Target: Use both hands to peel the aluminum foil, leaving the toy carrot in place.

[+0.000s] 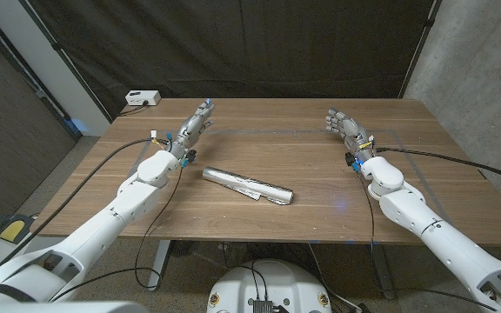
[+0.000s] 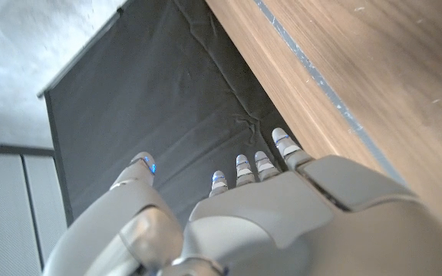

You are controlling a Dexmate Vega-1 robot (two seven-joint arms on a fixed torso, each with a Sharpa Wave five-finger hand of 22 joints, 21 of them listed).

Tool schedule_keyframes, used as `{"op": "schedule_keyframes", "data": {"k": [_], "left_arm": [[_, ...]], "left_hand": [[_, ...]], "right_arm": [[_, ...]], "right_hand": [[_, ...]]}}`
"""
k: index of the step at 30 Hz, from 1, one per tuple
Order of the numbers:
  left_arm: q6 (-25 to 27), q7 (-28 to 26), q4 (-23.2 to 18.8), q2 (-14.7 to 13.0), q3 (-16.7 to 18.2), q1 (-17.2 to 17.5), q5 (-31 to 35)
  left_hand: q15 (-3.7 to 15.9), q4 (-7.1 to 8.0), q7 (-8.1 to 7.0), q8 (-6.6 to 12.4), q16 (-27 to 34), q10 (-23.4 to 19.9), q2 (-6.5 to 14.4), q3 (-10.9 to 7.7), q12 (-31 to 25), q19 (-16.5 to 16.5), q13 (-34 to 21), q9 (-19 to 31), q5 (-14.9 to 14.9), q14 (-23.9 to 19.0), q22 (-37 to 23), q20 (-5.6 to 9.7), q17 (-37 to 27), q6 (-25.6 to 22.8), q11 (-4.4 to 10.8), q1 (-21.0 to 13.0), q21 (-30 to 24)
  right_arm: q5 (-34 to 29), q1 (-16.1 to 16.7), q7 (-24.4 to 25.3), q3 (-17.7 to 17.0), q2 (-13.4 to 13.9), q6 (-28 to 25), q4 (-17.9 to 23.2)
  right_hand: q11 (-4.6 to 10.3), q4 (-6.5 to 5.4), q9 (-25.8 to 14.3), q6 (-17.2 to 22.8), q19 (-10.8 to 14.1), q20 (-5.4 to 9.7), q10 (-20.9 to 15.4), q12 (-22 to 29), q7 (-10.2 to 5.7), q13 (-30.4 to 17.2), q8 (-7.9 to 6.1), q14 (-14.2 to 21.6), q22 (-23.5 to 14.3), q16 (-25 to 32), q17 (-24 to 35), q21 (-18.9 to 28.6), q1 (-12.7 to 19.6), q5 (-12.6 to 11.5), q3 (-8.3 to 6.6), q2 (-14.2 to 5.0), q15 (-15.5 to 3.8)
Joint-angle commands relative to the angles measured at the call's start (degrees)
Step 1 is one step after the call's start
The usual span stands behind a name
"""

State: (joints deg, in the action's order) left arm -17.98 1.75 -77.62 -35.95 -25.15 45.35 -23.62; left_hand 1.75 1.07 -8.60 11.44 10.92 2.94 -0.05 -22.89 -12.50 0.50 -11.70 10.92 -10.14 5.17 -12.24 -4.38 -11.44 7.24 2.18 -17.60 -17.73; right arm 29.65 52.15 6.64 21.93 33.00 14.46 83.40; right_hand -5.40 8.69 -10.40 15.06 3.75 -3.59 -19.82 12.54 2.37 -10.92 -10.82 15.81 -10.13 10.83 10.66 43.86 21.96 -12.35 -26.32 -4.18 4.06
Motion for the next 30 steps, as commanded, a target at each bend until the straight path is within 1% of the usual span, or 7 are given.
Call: {"op": "schedule_keyframes", "data": {"k": [1,8,11,16,17,22,30], "left_arm": [[-0.99,-0.44,-4.38,-4.42,-0.86,0.03,6.68],[-1.21,-0.64,-7.32,-6.39,-0.25,0.93,8.64],[-0.78,-0.88,-8.81,-7.42,-0.02,1.46,9.75],[-0.47,-1.94,-11.14,-8.80,0.64,2.76,11.49],[-0.14,-2.44,-11.88,-9.16,0.84,3.13,12.06],[0.93,-3.66,-14.99,-11.01,1.69,4.56,14.36],[0.79,-2.39,-17.68,-13.69,2.21,5.04,17.22]], "left_hand": [[-0.01,-0.93,0.12,0.92,0.70,-1.58,-0.28,-0.25,-0.65,-0.84,0.01,-0.06,-0.35,-1.62,0.06,-0.26,0.18,-2.00,0.51,-1.42,-0.19],[0.65,-2.22,1.02,1.56,1.13,-3.41,-0.98,-0.29,-1.05,-1.81,0.14,-0.08,-0.45,-3.92,0.23,-0.73,0.47,-4.60,0.86,-3.11,-0.49],[1.60,-3.44,0.87,1.93,1.45,-4.89,-1.44,-0.48,-1.33,-2.62,0.23,-0.10,-0.58,-5.93,0.32,-0.50,0.64,-6.32,1.87,-4.80,-0.75],[2.33,-5.46,1.99,2.70,1.58,-7.22,-1.78,-1.00,-1.57,-3.99,0.35,-0.10,-0.79,-8.56,0.39,-0.39,0.84,-9.92,2.72,-7.89,-1.21],[2.11,-5.76,2.39,2.67,1.64,-7.88,-1.82,-1.08,-1.70,-4.18,0.37,-0.11,-0.81,-9.09,0.39,-0.75,0.85,-10.18,2.76,-8.37,-1.28],[2.75,-6.76,2.58,2.90,1.98,-9.77,-1.90,-1.35,-2.00,-5.52,0.43,-0.11,-1.01,-11.45,0.39,-0.79,0.91,-12.02,3.27,-10.06,-1.78],[3.58,-8.64,2.59,3.27,1.58,-11.62,-3.70,-0.99,-1.97,-6.19,0.51,-0.15,-1.35,-12.63,0.48,-0.91,1.02,-14.84,4.25,-12.59,-1.93]], "right_arm": [[-0.29,1.56,0.77,0.13,0.28,-0.67,1.99],[-0.53,2.33,0.88,0.41,0.21,-0.47,2.77],[-0.70,2.67,0.95,0.63,-0.01,-0.17,2.97],[-1.18,3.04,0.83,1.17,-0.47,0.63,3.13],[-1.29,3.11,0.80,1.24,-0.52,0.81,3.17],[-1.88,3.94,1.17,1.43,-0.79,1.86,3.70],[-3.30,5.32,2.65,1.66,-1.29,3.12,4.84]], "right_hand": [[-0.09,-0.32,-0.07,0.38,0.46,-0.22,-0.63,0.32,-0.08,0.00,-0.30,0.42,-0.13,0.36,0.06,-0.16,0.11,-0.07,-0.24,-0.58,0.26],[-0.15,-0.40,-0.07,0.49,0.53,-0.29,-0.94,0.41,-0.05,0.02,-0.31,0.67,-0.14,0.45,0.07,-0.24,0.00,-0.04,-0.26,-0.64,0.44],[-0.24,-0.41,-0.07,0.52,0.62,-0.30,-1.13,0.47,-0.06,0.03,-0.30,0.83,-0.14,0.49,0.05,-0.28,-0.03,-0.02,-0.29,-0.66,0.49],[-0.21,-0.46,-0.07,0.70,0.66,-0.34,-1.40,0.55,-0.10,0.04,-0.34,1.12,-0.15,0.58,0.05,-0.36,-0.12,0.01,-0.30,-0.67,0.67],[-0.24,-0.47,-0.07,0.73,0.68,-0.36,-1.46,0.57,-0.06,0.04,-0.34,1.15,-0.15,0.58,0.04,-0.37,-0.13,0.02,-0.30,-0.67,0.65],[-0.19,-0.52,-0.07,0.96,0.73,-0.33,-1.61,0.60,-0.18,0.05,-0.40,1.44,-0.15,0.67,0.05,-0.43,-0.21,0.04,-0.31,-0.70,0.55],[-0.12,-0.56,-0.07,1.36,0.87,-0.41,-2.02,0.72,-0.18,0.06,-0.49,1.73,-0.16,0.71,0.03,-0.54,-0.31,0.06,-0.35,-0.74,0.60]]}}
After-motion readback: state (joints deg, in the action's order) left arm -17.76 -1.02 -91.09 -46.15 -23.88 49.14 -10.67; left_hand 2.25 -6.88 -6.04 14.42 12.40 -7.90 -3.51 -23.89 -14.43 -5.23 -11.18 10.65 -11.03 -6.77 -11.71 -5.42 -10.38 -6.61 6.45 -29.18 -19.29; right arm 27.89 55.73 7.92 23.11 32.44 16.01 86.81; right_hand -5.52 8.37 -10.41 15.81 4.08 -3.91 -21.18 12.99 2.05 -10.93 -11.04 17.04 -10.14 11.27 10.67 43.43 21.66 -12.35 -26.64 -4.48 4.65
